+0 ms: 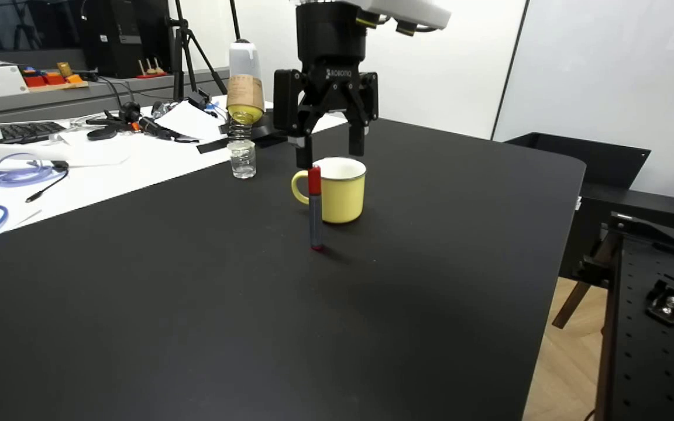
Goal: Pick up the red and grey marker and put it in the yellow cup
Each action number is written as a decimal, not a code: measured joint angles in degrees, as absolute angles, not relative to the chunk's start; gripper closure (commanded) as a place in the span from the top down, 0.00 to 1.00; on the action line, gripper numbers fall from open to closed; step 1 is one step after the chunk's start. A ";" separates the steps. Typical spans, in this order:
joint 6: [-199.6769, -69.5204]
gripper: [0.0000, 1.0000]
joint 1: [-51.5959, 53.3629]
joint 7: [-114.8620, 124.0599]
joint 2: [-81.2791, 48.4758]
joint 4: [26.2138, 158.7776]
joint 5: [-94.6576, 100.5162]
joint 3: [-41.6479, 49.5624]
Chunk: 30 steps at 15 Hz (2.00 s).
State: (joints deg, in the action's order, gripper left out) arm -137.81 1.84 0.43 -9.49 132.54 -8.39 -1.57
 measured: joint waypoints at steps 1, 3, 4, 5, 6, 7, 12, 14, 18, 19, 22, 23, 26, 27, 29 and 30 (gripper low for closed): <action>-138.08 1.00 1.85 0.61 -10.35 131.98 -7.98 -1.62; -138.62 1.00 1.96 0.85 -11.95 130.97 -7.64 -1.71; -138.70 1.00 2.08 0.88 -12.66 130.48 -7.61 -1.74; -138.72 1.00 2.25 0.90 -13.31 129.99 -7.60 -1.75; -138.72 1.00 2.41 0.91 -13.89 129.57 -7.60 -1.78; -138.71 0.75 2.59 0.91 -14.33 129.22 -7.60 -1.83; -138.72 0.45 2.94 0.91 -14.88 128.33 -7.60 -2.06; -138.72 0.31 2.94 0.91 -14.88 128.19 -7.60 -2.05; -138.72 0.05 2.93 0.91 -14.88 128.16 -7.60 -2.00; -138.72 0.01 2.93 0.91 -14.88 128.15 -7.58 -1.98; -138.72 0.05 2.90 0.92 -14.68 128.13 -6.92 -1.79; -138.72 0.05 2.87 0.95 -14.51 128.13 -6.37 -1.66; -138.69 0.05 2.77 1.07 -13.24 128.11 -4.17 -1.24; -138.66 0.05 2.78 1.18 -12.54 128.11 -3.10 -1.09; -138.61 0.05 2.78 1.63 -10.73 128.10 -0.90 -0.90; -138.54 0.05 2.78 2.10 -9.62 128.09 0.10 -0.86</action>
